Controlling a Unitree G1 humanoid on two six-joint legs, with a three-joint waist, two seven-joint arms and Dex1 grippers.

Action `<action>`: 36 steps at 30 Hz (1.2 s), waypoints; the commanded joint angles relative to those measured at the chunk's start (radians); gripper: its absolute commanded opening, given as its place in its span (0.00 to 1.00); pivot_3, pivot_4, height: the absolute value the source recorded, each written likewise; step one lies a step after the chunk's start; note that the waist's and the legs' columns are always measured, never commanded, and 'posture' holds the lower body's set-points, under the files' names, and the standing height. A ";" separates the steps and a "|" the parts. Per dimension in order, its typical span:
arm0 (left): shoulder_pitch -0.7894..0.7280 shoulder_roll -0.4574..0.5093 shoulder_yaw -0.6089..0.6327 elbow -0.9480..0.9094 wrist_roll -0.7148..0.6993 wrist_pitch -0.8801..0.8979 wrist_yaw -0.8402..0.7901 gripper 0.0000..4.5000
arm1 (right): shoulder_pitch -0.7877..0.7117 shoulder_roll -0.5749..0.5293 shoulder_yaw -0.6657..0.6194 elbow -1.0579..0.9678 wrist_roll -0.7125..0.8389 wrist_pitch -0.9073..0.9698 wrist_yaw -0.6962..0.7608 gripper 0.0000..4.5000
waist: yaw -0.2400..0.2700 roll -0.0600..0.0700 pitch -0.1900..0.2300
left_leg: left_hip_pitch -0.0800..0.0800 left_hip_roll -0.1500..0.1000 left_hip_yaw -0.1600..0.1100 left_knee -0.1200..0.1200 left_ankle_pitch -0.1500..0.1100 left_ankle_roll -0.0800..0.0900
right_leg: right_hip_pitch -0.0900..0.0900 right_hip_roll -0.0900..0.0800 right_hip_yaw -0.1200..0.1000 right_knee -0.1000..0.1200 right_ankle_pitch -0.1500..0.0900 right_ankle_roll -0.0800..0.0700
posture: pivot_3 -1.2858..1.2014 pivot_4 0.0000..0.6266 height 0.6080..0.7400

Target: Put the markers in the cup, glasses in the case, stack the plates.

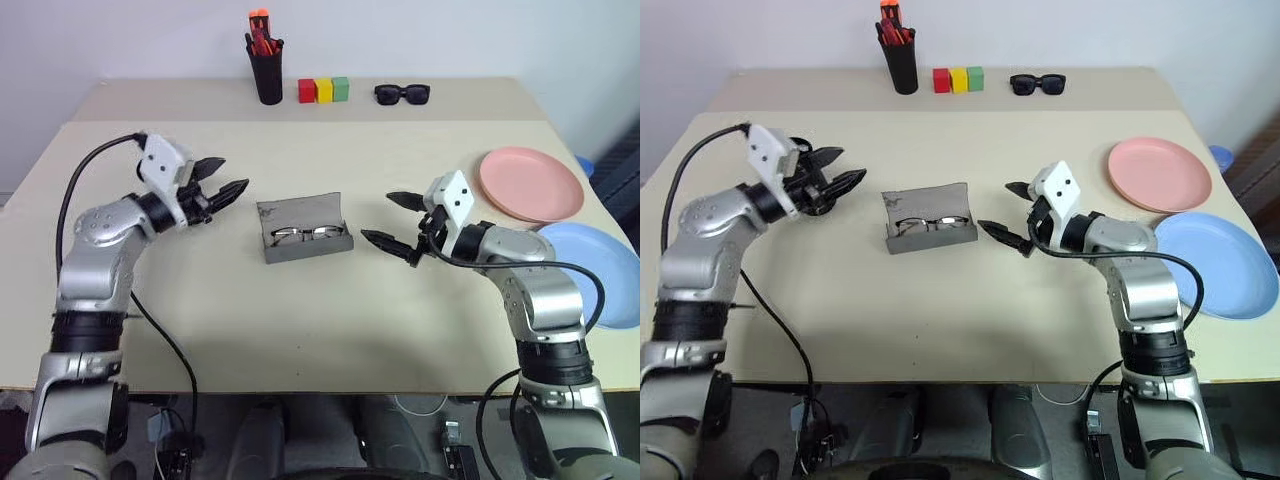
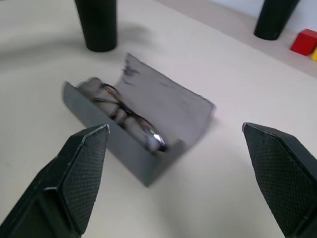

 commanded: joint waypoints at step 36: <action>-0.551 -0.236 -0.342 0.883 0.539 -0.459 -0.081 0.01 | 0.201 -0.060 0.049 -0.199 0.084 0.043 -0.208 0.99 | 0.000 -0.001 0.001 | -0.004 0.000 0.000 0.000 0.000 0.000 | -0.001 0.000 -0.001 -0.002 0.000 0.002 | 0.52 0.24 1.00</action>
